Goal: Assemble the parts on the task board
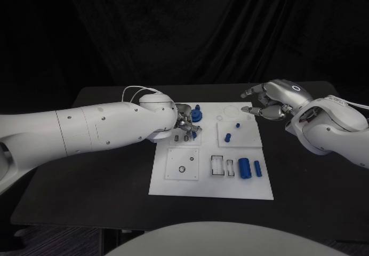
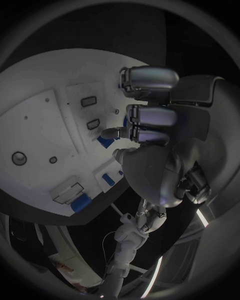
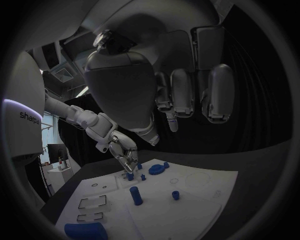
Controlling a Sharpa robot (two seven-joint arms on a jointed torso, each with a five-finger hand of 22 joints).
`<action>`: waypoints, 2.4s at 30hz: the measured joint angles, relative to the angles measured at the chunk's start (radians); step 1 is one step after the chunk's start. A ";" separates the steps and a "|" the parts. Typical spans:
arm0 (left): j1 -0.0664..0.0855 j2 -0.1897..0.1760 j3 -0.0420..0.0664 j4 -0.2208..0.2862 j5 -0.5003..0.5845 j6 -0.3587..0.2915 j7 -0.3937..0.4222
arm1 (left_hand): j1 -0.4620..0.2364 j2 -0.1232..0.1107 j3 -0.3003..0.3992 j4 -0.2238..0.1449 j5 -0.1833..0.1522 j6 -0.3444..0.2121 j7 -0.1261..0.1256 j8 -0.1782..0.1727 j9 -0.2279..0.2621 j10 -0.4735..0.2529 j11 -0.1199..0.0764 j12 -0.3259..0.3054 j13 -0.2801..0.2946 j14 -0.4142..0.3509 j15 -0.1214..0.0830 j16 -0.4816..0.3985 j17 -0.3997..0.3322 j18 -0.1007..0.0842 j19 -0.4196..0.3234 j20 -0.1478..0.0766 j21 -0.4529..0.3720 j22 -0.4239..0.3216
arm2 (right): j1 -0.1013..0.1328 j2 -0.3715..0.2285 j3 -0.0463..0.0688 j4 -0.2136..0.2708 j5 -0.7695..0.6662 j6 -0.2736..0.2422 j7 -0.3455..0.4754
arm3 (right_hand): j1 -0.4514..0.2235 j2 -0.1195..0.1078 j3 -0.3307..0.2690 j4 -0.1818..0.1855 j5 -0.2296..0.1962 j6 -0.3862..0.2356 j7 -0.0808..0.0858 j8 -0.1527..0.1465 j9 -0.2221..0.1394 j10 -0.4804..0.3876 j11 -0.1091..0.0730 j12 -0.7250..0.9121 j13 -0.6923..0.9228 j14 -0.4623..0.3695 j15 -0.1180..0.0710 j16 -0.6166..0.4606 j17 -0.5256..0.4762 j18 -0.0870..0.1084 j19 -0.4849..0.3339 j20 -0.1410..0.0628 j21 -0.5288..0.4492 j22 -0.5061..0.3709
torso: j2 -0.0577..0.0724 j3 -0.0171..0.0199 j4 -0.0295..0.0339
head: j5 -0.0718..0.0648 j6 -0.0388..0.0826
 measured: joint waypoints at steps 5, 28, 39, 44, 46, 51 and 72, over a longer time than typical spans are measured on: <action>-0.001 0.004 0.000 -0.009 -0.003 0.000 0.005 | 0.000 0.000 0.003 0.001 0.000 0.004 0.004 -0.010 0.002 0.000 0.000 0.000 0.000 0.000 0.000 0.000 0.000 0.000 0.000 0.000 -0.004 0.000 | 0.000 0.000 0.000 -0.001 0.000 0.002 0.000 | 0.000 0.000 0.000 0.000 0.000 0.000 0.000 0.000 0.000 0.000 0.000 0.000 0.000 0.000 0.000 0.000 0.000 0.000 0.000 0.000 0.000 0.000 | 0.000 0.0005 0.0001 | -0.001 0.000; -0.021 0.021 0.000 -0.035 -0.007 0.005 0.019 | 0.022 0.001 0.029 -0.012 0.027 0.011 0.004 -0.054 0.016 0.000 0.000 0.000 -0.001 0.000 0.000 0.000 0.000 0.000 0.000 0.000 -0.011 0.000 | 0.000 0.002 0.000 -0.001 0.000 0.011 -0.005 | 0.000 0.000 0.000 0.000 0.000 0.000 0.000 0.000 0.000 0.003 0.003 0.000 0.000 -0.003 0.003 -0.004 0.000 0.000 0.000 0.000 -0.004 0.000 | -0.001 0.0016 -0.0012 | -0.005 0.000; -0.024 0.023 0.000 -0.036 -0.008 0.009 0.021 | 0.046 -0.010 0.064 -0.031 0.051 0.018 0.003 -0.088 0.030 0.000 0.000 0.000 0.000 0.000 0.000 0.000 0.000 0.000 -0.004 -0.004 -0.015 0.000 | 0.000 0.004 0.000 -0.004 0.000 0.015 -0.008 | 0.003 0.003 0.000 0.000 0.004 0.000 0.000 -0.004 -0.002 0.003 0.003 0.000 0.001 -0.003 0.003 -0.008 0.000 0.000 0.000 0.000 -0.008 0.000 | 0.000 0.0014 -0.0009 | -0.008 0.000; -0.025 0.022 0.000 -0.036 -0.008 0.011 0.024 | 0.062 -0.026 0.106 -0.039 0.117 0.024 0.002 -0.115 0.047 0.000 0.000 0.000 -0.001 0.000 0.000 0.000 0.000 0.000 -0.004 -0.004 -0.018 0.000 | 0.000 0.004 0.000 -0.005 0.000 0.017 -0.009 | 0.005 0.005 0.003 -0.008 0.015 0.000 0.000 -0.004 -0.004 0.003 0.003 0.000 0.001 -0.003 0.003 -0.008 0.000 0.000 0.000 0.000 -0.008 0.000 | 0.000 0.0013 -0.0005 | -0.009 0.000; -0.025 0.021 0.000 -0.036 -0.008 0.011 0.026 | 0.068 -0.033 0.125 -0.045 0.134 0.027 0.002 -0.126 0.054 0.000 0.000 0.000 -0.001 0.000 0.000 0.000 0.000 0.000 -0.004 -0.004 -0.020 0.000 | 0.000 0.005 0.000 -0.006 0.000 0.018 -0.010 | 0.011 0.011 0.005 -0.011 0.024 0.000 0.000 -0.008 -0.005 0.003 0.003 0.000 0.001 -0.003 0.003 -0.008 0.000 0.000 0.000 0.000 -0.008 0.000 | 0.000 0.0013 -0.0005 | -0.009 0.000; -0.025 0.020 0.000 -0.035 -0.008 0.011 0.029 | 0.078 -0.043 0.159 -0.051 0.152 0.030 0.002 -0.139 0.067 0.000 0.000 0.000 -0.001 0.004 -0.004 0.000 0.000 0.000 -0.004 -0.004 -0.020 0.000 | 0.000 0.005 0.000 -0.006 0.000 0.019 -0.011 | 0.011 0.011 0.011 -0.017 0.044 0.000 0.000 -0.009 -0.007 0.003 0.003 0.000 0.001 -0.003 0.003 -0.008 0.000 0.000 0.000 0.000 -0.012 0.000 | 0.000 0.0013 -0.0004 | -0.010 0.000; -0.026 -0.029 0.000 0.001 -0.009 -0.007 0.053 | 0.047 -0.128 0.368 -0.061 0.220 0.059 -0.002 -0.181 0.145 0.000 0.000 0.000 -0.001 0.004 -0.004 0.000 0.000 0.000 -0.004 -0.003 -0.029 0.000 | 0.000 -0.001 0.000 -0.006 0.000 0.028 -0.017 | 0.015 0.015 0.018 -0.023 0.074 0.003 0.004 -0.012 -0.011 0.003 0.003 0.000 0.000 -0.003 0.003 -0.012 0.000 0.000 0.000 0.000 -0.012 0.000 | 0.000 0.0006 -0.0002 | -0.001 0.000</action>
